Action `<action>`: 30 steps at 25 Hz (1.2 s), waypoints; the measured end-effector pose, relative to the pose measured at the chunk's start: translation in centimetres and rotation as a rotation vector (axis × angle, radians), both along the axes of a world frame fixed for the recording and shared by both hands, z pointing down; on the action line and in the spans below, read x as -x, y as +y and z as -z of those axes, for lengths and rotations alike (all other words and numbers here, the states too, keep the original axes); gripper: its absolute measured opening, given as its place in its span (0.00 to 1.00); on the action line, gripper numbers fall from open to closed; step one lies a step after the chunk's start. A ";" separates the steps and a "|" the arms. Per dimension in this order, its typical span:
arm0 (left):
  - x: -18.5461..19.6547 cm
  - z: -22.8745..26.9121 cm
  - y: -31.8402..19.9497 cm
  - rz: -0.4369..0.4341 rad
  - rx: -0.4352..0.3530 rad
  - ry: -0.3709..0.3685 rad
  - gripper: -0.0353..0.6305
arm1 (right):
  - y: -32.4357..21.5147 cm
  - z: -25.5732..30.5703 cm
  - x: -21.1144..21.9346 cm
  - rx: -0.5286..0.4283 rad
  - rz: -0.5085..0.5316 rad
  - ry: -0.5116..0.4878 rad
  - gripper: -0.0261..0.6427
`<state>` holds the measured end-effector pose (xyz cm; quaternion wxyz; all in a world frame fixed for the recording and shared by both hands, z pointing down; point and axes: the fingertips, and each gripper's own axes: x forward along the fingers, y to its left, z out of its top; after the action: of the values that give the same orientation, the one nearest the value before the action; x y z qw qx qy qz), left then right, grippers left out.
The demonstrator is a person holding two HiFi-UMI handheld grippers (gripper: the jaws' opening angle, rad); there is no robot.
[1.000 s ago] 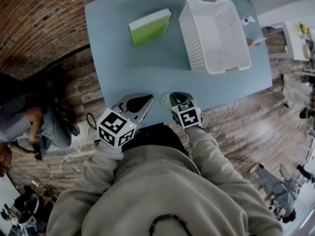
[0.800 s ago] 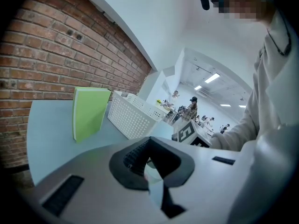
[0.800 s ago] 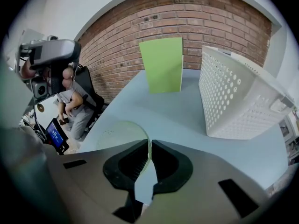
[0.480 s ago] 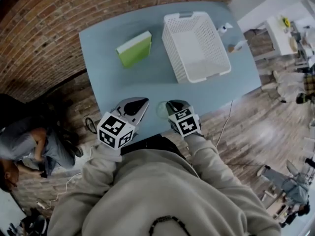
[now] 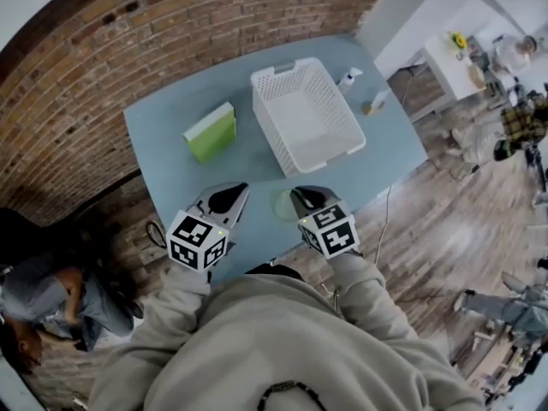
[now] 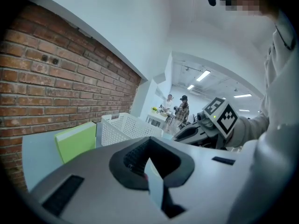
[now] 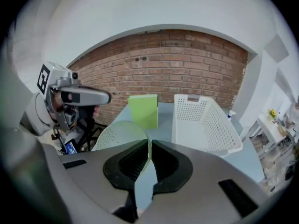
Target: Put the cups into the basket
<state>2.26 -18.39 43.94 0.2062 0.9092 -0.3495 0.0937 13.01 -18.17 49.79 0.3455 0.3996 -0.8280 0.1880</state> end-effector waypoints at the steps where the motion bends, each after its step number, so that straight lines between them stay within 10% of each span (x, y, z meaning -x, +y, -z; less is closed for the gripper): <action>1: -0.3 0.5 -0.4 0.002 -0.011 0.007 0.05 | -0.5 1.2 -0.3 -0.027 -0.011 -0.004 0.09; 15: -2.7 3.3 -1.2 -0.108 -0.090 0.085 0.05 | -3.0 4.9 -1.6 -0.087 -0.049 0.050 0.09; 30: -7.5 2.9 -8.3 -0.024 -0.029 0.183 0.05 | -12.5 5.1 -7.0 -0.101 -0.017 0.006 0.09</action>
<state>9.80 -26.66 41.03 0.2227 0.9210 -0.3197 0.0074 20.01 -30.71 44.65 0.3258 0.4241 -0.8320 0.1476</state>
